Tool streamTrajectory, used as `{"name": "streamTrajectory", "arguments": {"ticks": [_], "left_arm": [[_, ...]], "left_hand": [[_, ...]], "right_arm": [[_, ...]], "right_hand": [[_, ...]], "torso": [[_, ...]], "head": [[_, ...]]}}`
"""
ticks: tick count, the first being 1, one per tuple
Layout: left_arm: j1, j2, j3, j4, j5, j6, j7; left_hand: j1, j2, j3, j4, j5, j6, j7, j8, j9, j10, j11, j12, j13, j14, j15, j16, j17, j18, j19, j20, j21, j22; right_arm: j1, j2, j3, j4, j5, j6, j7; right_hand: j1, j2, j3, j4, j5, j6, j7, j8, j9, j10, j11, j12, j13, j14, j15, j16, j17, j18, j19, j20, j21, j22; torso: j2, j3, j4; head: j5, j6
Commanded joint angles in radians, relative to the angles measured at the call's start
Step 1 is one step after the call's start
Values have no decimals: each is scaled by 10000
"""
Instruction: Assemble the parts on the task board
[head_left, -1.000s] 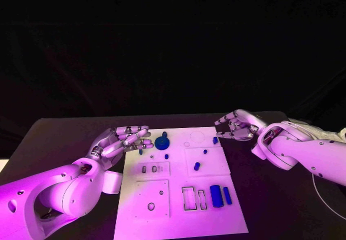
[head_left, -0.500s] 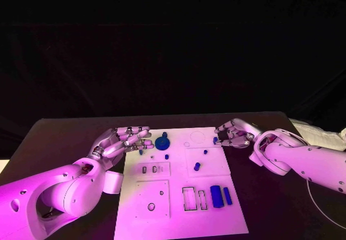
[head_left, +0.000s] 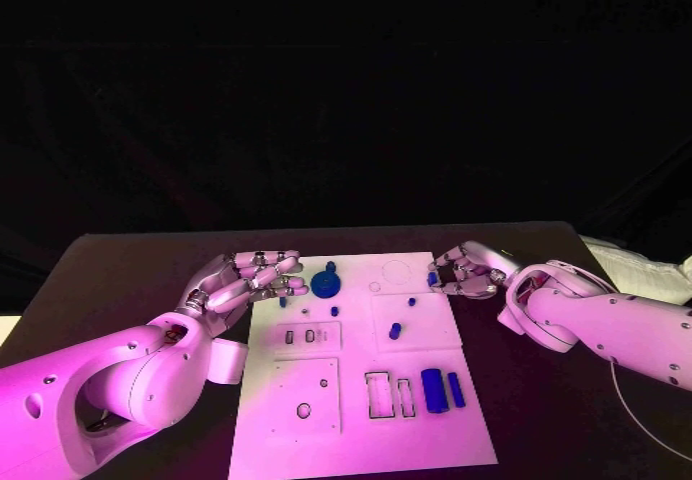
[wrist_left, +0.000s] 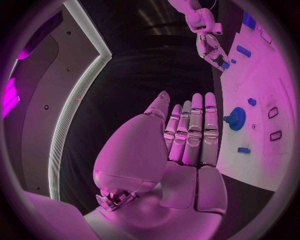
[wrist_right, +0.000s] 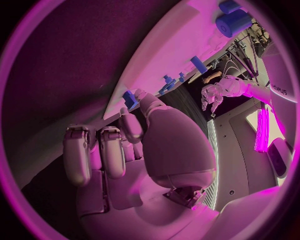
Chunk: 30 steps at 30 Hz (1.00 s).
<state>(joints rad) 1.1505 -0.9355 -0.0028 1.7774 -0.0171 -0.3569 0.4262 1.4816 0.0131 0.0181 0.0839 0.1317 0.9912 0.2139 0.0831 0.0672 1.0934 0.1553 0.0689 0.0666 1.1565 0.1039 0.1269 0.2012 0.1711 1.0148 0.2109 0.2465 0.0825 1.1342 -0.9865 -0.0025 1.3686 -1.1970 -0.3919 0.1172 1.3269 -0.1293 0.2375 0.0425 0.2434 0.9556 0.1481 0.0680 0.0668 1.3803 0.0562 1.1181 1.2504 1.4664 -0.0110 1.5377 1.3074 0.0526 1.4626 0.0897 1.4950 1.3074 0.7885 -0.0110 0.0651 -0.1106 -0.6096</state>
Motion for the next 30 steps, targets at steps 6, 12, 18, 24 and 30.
{"name": "streamTrajectory", "arguments": {"ticks": [6,12,18,24,30], "left_arm": [[-4,26,4,-4,-15,194,36],[-5,25,4,-3,-14,193,20],[-5,18,4,0,-14,190,6],[-5,15,4,0,-14,191,-3],[-5,7,4,1,-13,192,-21]], "left_hand": [[1,-28,-17,-62,-30,41,29,-31,-3,-25,37,-49,-9,71,20,-55,9,117,50,19,-42,-13],[1,-28,-17,-62,-30,41,29,-31,-3,-25,37,-49,-9,71,20,-55,9,117,50,19,-42,-13],[1,-18,-9,-68,-28,47,29,-32,-2,-21,35,-49,-9,74,18,-62,12,118,52,17,-44,-15],[1,-18,-9,-68,-28,47,29,-32,-2,-21,35,-49,-9,74,18,-62,12,118,52,17,-44,-15],[4,-16,-5,-74,-29,48,29,-33,-2,-20,34,-49,-9,75,17,-66,14,118,53,17,-45,-16]], "right_arm": [[-20,83,0,-109,-125,165,86],[-21,168,1,-200,-12,253,71],[-21,248,2,-218,57,325,67],[-21,304,2,-209,58,310,14],[-20,325,3,-222,39,272,-52]], "right_hand": [[152,358,276,-146,-405,382,-31,88,38,61,-29,163,105,918,-92,49,2060,-164,275,-38,41,915],[257,700,664,-266,-743,996,-174,273,108,118,-152,245,184,922,-180,55,2076,-166,282,-103,50,935],[232,683,780,-361,-803,1243,-250,322,121,138,-215,249,203,926,-239,63,2095,-167,283,-159,52,940],[87,551,770,-384,-876,1200,-232,228,75,122,-208,179,167,927,-245,62,2097,-167,279,-181,47,933],[61,534,767,-384,-880,1192,-228,212,68,120,-205,167,160,927,-244,63,2099,-167,279,-182,47,933]], "torso": [[-6,-6,4],[-6,-7,2],[-11,-8,4],[-14,-9,10],[-13,-6,5]], "head": [[-18,-10],[-34,-41],[-41,-58],[-50,-65],[-41,-67]]}}
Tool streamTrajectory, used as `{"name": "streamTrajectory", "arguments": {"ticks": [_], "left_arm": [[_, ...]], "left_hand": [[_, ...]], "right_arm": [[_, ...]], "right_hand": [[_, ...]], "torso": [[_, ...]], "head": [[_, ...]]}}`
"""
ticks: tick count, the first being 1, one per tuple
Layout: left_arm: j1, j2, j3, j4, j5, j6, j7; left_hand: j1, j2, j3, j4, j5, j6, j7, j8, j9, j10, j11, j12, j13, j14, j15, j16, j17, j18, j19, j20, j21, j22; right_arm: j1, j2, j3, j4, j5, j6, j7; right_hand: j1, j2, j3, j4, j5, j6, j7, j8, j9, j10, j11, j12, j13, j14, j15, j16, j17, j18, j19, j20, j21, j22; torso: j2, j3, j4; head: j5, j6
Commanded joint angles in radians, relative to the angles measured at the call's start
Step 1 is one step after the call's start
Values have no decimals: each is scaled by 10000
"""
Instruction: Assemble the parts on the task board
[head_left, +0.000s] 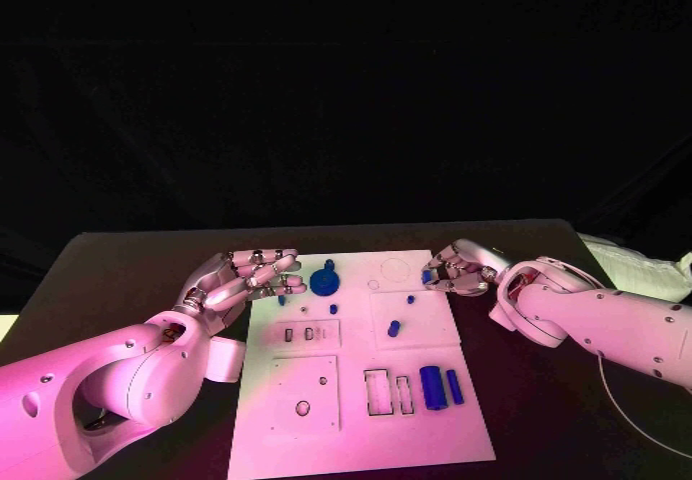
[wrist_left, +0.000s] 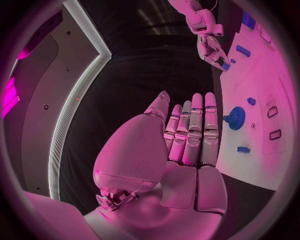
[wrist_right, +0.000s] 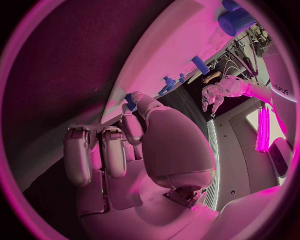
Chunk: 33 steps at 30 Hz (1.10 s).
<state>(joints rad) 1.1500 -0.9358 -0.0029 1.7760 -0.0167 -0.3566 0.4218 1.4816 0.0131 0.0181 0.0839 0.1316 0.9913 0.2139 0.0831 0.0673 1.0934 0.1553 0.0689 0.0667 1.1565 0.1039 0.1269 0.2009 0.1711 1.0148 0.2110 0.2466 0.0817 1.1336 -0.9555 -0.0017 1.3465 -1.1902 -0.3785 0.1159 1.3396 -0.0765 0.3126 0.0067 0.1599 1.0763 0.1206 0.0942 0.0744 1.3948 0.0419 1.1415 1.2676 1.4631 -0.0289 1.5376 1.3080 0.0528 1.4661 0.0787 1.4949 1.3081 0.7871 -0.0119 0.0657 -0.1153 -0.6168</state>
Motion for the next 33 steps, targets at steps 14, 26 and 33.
{"name": "streamTrajectory", "arguments": {"ticks": [14,26,33], "left_arm": [[0,31,4,-63,50,211,-16],[-1,54,4,-145,160,230,-70],[-1,58,3,-179,175,233,-59]], "left_hand": [[4,-16,-5,-74,-29,48,29,-33,-2,-20,34,-49,-10,75,17,-66,17,118,53,16,-45,-9],[27,-11,21,-116,-42,27,35,-57,-9,-41,39,-62,-16,70,18,-94,24,117,51,14,-53,-16],[27,-11,21,-116,-42,27,35,-57,-9,-41,39,-62,-16,70,18,-94,24,117,51,14,-53,-16]], "right_arm": [[152,-31,44,1038,690,-546,-567],[392,329,55,1975,-241,-601,-1611],[385,798,46,2398,-1464,-569,-2226]], "right_hand": [[-468,92,133,39,874,654,-210,128,107,240,-263,295,279,994,-223,134,2234,-202,334,-205,123,1095],[-810,25,-32,184,863,773,-272,133,149,284,-311,274,291,996,-266,139,2246,-201,334,-252,119,1091],[-900,29,-88,231,758,792,-280,121,159,299,-321,272,300,996,-280,139,2247,-200,331,-267,116,1085]], "torso": [[-20,-1,10],[-22,-11,3],[-18,-14,7]], "head": [[-14,-23],[158,-52],[339,-135]]}}
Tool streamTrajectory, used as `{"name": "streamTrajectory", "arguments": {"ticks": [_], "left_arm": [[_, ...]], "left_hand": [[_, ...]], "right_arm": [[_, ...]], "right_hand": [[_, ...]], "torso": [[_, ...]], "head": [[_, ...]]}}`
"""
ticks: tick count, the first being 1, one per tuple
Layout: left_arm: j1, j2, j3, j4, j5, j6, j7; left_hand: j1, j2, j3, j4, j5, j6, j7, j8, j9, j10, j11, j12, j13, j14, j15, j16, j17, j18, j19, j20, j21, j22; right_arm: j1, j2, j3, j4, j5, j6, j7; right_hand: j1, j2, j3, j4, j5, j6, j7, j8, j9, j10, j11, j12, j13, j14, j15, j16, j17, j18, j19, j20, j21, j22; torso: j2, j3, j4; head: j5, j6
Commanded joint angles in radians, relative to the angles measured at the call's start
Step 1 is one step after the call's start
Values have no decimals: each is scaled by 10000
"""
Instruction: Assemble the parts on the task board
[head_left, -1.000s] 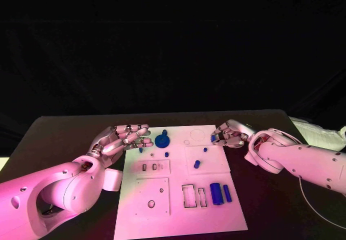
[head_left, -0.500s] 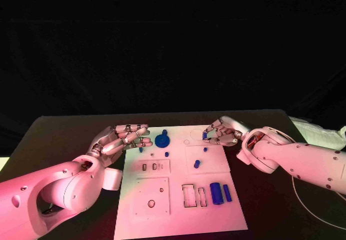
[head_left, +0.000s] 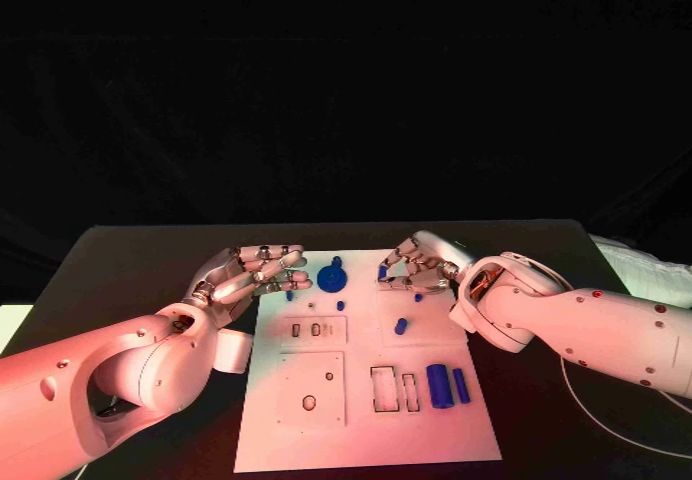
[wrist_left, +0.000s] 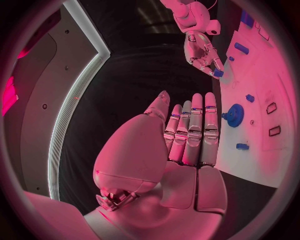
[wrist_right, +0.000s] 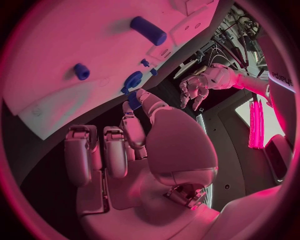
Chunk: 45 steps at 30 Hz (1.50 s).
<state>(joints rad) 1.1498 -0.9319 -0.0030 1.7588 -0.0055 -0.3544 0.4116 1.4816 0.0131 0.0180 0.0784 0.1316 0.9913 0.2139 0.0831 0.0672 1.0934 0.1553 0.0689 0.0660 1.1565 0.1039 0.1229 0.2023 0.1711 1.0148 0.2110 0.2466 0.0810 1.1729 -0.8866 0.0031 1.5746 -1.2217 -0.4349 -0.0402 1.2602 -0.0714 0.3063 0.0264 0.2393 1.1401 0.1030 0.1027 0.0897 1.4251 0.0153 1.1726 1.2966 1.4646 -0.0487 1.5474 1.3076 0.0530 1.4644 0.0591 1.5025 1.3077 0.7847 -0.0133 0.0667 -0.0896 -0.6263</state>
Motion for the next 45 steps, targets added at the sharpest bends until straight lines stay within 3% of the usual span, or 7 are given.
{"name": "streamTrajectory", "arguments": {"ticks": [1,11,12,18,25,32,45], "left_arm": [[1,18,5,-15,71,213,46],[1,-8,4,-127,288,208,76],[2,-12,4,-138,295,203,80],[2,-27,5,-202,407,166,105],[3,-35,5,-204,839,122,112],[4,-35,5,-207,914,117,114],[4,-19,5,-171,927,133,86]], "left_hand": [[27,-11,22,-61,-42,27,35,-56,-9,-41,39,-62,-9,70,17,-54,9,117,51,14,-53,-9],[27,-11,22,-61,-42,27,35,-56,-9,-41,39,-62,-9,70,17,-54,9,117,51,14,-53,-9],[27,-11,22,-61,-42,27,35,-56,-9,-41,39,-62,-9,70,17,-54,9,117,51,14,-53,-9],[34,-2,36,-75,-43,24,35,-63,-10,-46,40,-63,-10,72,18,-63,12,117,52,13,-56,-11],[34,1,39,-77,-44,25,34,-63,-9,-46,40,-63,-10,72,18,-65,13,117,52,13,-56,-11],[35,7,45,-81,-44,28,32,-63,-9,-44,39,-62,-9,72,18,-70,15,116,52,13,-58,-12],[35,7,45,-81,-44,28,32,-63,-9,-44,39,-62,-9,72,18,-70,15,116,52,13,-58,-12]], "right_arm": [[-13,167,-4,150,-1292,-7,-717],[-232,842,-72,447,-2864,-76,-1317],[-265,903,-85,451,-2969,-62,-1364],[-427,1235,-145,417,-3454,34,-1569],[-665,1573,-219,279,-3744,199,-1715],[-766,1839,-248,102,-3831,357,-1816],[-792,2048,-292,21,-3905,684,-1897]], "right_hand": [[-109,-22,-27,36,-40,155,-104,35,6,-4,-55,-38,11,981,-82,41,2251,-202,348,-72,40,1089],[-146,-18,-53,56,-97,155,-108,21,10,14,-59,-13,36,978,-87,33,2236,-200,345,-79,35,1081],[-146,-18,-53,56,-97,155,-109,20,10,10,-60,-24,29,975,-87,28,2225,-200,345,-79,36,1082],[-149,-19,-55,57,-96,150,-108,16,9,-1,-60,-55,9,967,-88,7,2184,-197,338,-80,29,1067],[-144,-20,-53,52,-83,135,-107,4,7,0,-61,-52,14,966,-90,4,2179,-199,341,-82,32,1074],[-144,-20,-53,52,-83,135,-107,4,7,0,-61,-52,14,966,-90,4,2179,-199,341,-82,32,1074],[-215,-14,-81,94,-117,96,-85,-42,0,-17,-45,-100,-3,956,-85,-21,2132,-194,331,-85,20,1050]], "torso": [[6,-2,-8],[17,-2,-6],[22,-5,-10],[22,-6,-7],[32,4,-15],[29,-5,-29],[28,0,-32]], "head": [[121,-73],[486,-330],[589,-354],[618,-495],[752,-608],[859,-661],[894,-719]]}}
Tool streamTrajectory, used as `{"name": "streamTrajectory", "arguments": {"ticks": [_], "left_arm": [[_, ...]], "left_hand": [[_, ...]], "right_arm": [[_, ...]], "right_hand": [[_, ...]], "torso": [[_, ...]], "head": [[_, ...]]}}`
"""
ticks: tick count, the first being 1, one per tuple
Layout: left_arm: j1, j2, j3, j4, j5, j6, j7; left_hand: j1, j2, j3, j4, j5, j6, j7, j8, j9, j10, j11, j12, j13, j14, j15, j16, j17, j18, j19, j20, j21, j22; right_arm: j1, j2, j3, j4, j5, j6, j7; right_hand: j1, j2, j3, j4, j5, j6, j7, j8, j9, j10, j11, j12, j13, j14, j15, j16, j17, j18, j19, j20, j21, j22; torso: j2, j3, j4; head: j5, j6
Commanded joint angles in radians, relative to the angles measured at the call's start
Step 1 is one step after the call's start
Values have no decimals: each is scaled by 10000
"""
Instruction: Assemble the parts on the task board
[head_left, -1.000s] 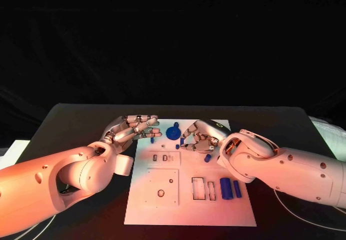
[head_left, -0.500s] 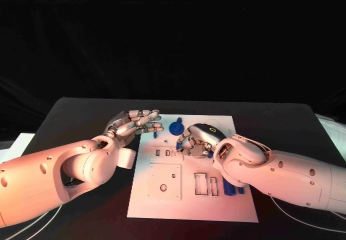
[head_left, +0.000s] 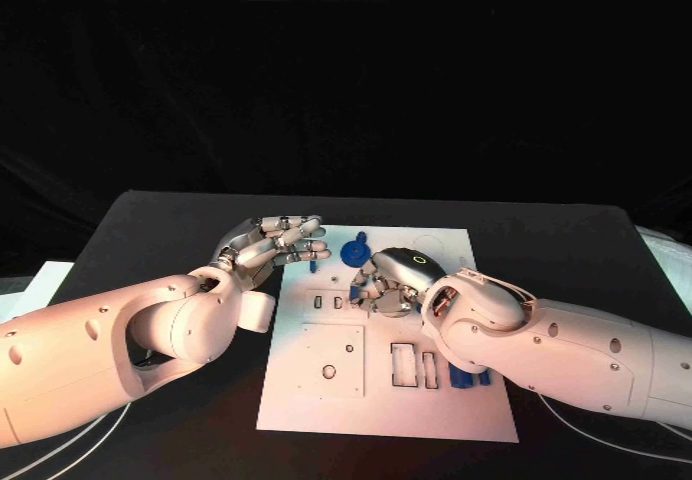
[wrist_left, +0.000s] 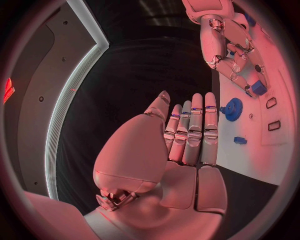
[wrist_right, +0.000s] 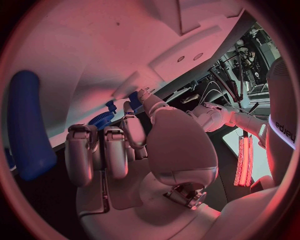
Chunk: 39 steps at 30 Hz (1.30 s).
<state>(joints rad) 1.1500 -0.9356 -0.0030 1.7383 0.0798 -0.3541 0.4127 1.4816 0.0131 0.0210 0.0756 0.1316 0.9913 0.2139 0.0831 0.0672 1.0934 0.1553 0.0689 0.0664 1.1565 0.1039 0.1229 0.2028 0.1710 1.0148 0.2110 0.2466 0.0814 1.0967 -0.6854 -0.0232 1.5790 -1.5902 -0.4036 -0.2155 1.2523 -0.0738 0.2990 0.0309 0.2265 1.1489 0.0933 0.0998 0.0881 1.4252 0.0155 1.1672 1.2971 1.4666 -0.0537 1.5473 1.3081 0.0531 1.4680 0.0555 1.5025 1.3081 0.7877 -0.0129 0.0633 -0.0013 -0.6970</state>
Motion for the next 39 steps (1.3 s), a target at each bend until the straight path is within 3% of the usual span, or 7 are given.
{"name": "streamTrajectory", "arguments": {"ticks": [1,29,39], "left_arm": [[2,19,6,38,74,132,74],[2,15,6,27,75,159,11],[3,10,6,29,75,157,-20]], "left_hand": [[35,7,16,-52,-44,28,32,-63,-9,-44,39,-62,-13,72,18,-70,10,117,52,13,-58,-16],[35,11,28,-67,-46,34,30,-66,-8,-42,37,-60,-13,72,18,-84,14,116,52,12,-61,-19],[31,9,29,-70,-47,33,33,-68,-8,-44,39,-61,-13,72,19,-88,15,116,52,13,-62,-20]], "right_arm": [[-34,49,-32,-26,-228,392,-147],[-75,75,-67,6,-310,974,-151],[-75,67,-70,5,-312,840,-200]], "right_hand": [[-136,11,-8,50,12,7,13,-13,17,-17,-47,-45,-9,935,-35,-20,2127,-195,294,-50,20,1046],[-246,-144,-138,73,-137,-175,98,-185,-20,-130,20,-296,-127,910,14,-84,2013,-184,264,-18,-13,988],[-412,-366,-337,151,-149,-624,257,-389,-141,-310,155,-706,-351,884,123,-151,1900,-183,258,70,-26,976]], "torso": [[-2,-5,4],[-5,-4,2],[0,-10,1]], "head": [[15,-11],[78,-43],[69,-53]]}}
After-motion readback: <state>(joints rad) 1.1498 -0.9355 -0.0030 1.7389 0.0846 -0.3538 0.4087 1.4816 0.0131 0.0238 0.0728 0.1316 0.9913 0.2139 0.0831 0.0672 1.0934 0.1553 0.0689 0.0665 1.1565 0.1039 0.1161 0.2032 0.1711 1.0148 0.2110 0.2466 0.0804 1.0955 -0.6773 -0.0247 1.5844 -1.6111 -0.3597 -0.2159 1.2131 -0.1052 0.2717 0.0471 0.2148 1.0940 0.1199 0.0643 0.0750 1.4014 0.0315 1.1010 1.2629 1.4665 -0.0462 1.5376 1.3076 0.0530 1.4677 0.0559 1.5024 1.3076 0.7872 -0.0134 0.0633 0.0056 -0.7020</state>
